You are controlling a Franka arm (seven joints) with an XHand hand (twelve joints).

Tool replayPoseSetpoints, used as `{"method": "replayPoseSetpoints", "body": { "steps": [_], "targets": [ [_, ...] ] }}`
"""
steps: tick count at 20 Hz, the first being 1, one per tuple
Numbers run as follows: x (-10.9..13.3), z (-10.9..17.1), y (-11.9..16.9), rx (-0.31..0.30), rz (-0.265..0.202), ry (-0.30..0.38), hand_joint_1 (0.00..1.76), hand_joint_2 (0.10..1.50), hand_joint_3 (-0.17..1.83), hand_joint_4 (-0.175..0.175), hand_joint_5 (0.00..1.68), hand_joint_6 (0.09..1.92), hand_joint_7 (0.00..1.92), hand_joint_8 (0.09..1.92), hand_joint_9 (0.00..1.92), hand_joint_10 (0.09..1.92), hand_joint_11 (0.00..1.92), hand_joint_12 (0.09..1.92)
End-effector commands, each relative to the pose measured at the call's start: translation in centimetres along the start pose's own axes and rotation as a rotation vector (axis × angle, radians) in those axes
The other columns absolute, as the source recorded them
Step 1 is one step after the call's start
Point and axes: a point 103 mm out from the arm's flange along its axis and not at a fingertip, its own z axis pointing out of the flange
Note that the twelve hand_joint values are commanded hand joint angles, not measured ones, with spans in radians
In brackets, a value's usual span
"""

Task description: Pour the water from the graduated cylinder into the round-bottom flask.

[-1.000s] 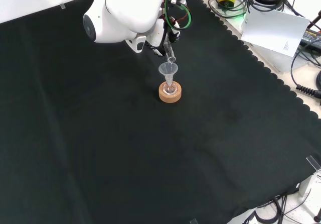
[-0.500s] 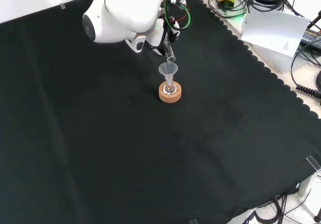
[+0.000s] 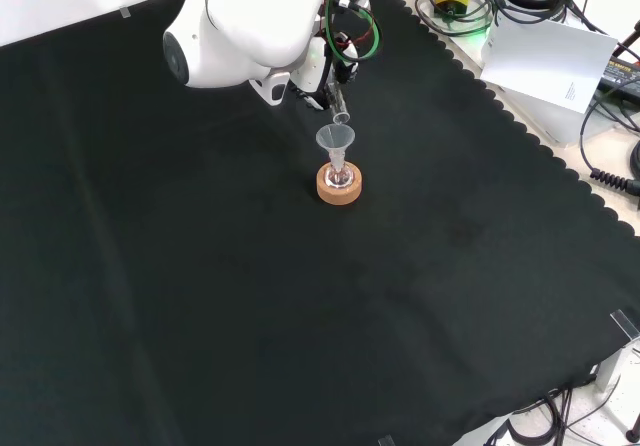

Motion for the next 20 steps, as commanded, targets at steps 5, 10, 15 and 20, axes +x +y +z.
{"method": "replayPoseSetpoints", "body": {
  "steps": [5, 10, 15, 20],
  "targets": [
    [-0.01, 0.01, 0.01, 0.004, 0.001, -0.011, 1.48, 0.90, 0.74, -0.124, 0.85, 0.87, 0.85, 0.79, 1.12, 0.52, 1.06, 0.84],
    [-0.01, -0.02, 0.03, -0.002, -0.006, -0.014, 1.48, 0.90, 0.74, -0.125, 0.85, 0.87, 0.85, 0.78, 1.12, 0.52, 1.06, 0.84],
    [0.02, 0.04, 0.13, -0.048, -0.036, -0.001, 1.48, 0.90, 0.74, -0.127, 0.85, 0.86, 0.85, 0.78, 1.12, 0.51, 1.06, 0.83],
    [-0.20, 0.37, 0.19, -0.099, -0.103, 0.040, 1.48, 0.90, 0.74, -0.126, 0.85, 0.86, 0.85, 0.78, 1.12, 0.51, 1.06, 0.83]
  ]
}}
